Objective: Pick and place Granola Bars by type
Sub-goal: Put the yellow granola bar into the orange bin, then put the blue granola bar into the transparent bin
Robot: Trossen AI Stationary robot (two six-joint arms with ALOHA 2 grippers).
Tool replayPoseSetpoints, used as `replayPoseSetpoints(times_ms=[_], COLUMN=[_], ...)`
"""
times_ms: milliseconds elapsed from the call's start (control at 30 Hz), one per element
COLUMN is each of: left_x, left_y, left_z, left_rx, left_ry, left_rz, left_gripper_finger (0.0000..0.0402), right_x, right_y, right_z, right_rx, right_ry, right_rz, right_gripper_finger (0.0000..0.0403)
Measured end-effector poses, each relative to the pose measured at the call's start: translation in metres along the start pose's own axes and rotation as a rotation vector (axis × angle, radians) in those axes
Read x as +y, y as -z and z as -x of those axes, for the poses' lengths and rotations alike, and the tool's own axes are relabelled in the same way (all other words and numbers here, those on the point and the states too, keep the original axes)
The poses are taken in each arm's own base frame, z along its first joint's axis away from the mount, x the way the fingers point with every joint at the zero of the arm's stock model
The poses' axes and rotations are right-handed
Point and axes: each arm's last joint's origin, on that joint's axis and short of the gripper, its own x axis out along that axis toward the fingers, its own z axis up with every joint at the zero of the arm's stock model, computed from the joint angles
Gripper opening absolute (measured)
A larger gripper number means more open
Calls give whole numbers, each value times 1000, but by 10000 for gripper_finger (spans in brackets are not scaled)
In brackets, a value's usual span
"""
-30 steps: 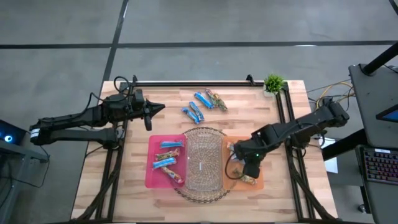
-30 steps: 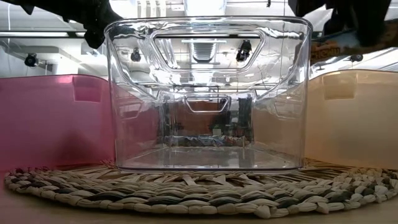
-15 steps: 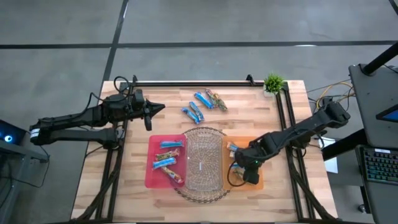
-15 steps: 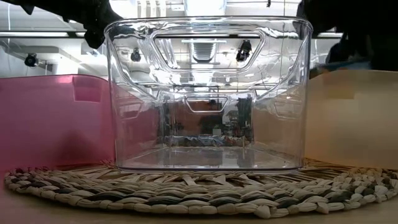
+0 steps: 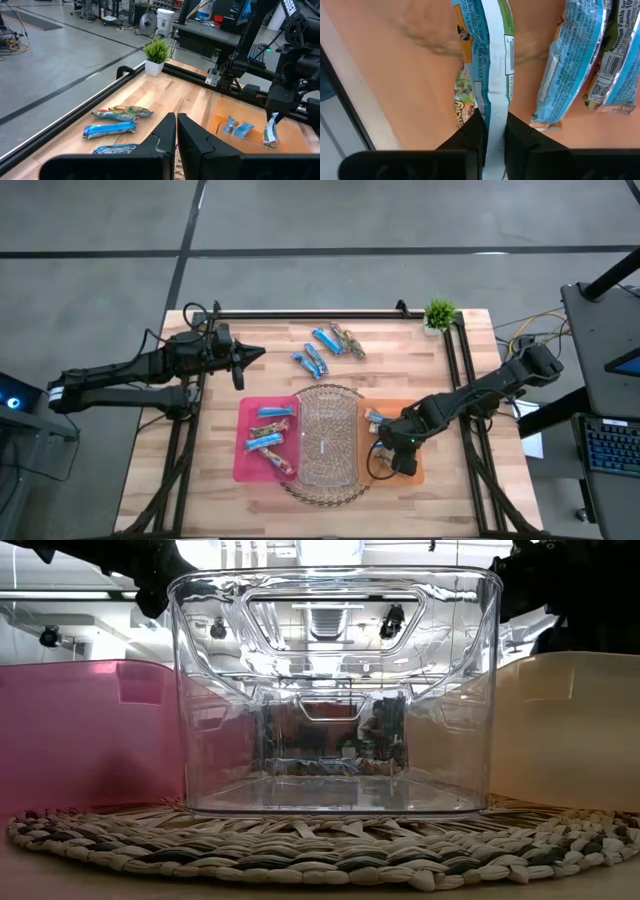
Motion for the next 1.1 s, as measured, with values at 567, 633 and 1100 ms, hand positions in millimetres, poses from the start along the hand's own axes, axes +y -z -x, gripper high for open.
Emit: replayPoseSetpoints(times_ms=[567, 633, 1100], left_x=[0, 0, 0], left_y=[0, 0, 0], left_z=[0, 0, 0], left_rx=[0, 0, -1], left_ry=[0, 0, 0], left_rz=[26, 31, 44], left_gripper_finger=[0, 0, 0], right_x=[1, 2, 20], right_y=[-1, -3, -25], right_z=[-3, 0, 62], right_rx=[9, -1, -258], right_ry=[-26, -28, -19], right_rz=[-78, -78, -62], right_gripper_finger=[148, 158, 172])
